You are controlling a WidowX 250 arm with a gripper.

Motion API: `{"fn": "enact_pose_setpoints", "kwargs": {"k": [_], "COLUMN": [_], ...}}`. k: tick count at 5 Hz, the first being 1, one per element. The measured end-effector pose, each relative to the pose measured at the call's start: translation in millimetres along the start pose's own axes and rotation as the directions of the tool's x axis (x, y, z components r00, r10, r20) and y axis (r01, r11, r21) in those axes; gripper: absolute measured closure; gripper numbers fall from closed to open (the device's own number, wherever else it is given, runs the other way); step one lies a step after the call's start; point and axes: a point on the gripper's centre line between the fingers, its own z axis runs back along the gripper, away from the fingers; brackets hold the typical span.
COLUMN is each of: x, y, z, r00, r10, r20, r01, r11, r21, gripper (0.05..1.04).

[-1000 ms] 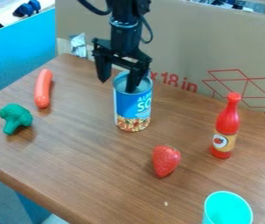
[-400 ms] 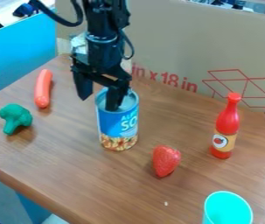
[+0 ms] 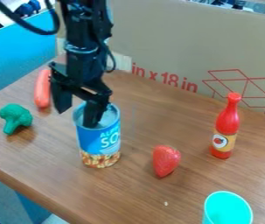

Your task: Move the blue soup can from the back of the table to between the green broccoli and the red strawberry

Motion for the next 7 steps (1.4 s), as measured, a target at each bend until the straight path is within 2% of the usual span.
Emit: {"fn": "enact_pose_setpoints", "kwargs": {"k": [1, 2, 3, 4, 5, 6, 7], "x": [-17.0, -33.6, -34.6, -19.6, 7.4, 32.4, 34.5], "y": [11.6, 22.5, 25.7, 34.0, 48.3, 66.2, 91.3], "z": [0.0, 6.5, 11.8, 28.3, 35.8, 52.1, 53.1], "r00": [0.998, 0.994, 0.996, 1.000, 0.996, 0.982, 0.979], "r10": [0.030, 0.027, 0.007, -0.018, -0.024, -0.020, 0.028], "r20": [-0.060, -0.101, -0.093, 0.002, 0.083, 0.189, 0.201], "r01": [-0.031, -0.035, -0.020, 0.018, 0.041, 0.050, 0.001], "r11": [0.999, 0.997, 0.990, 0.981, 0.975, 0.987, 0.990], "r21": [-0.011, -0.075, -0.140, -0.194, -0.217, -0.153, -0.141], "gripper": [0.085, 0.085, 0.085, 0.085, 0.085, 0.085, 0.085]}}
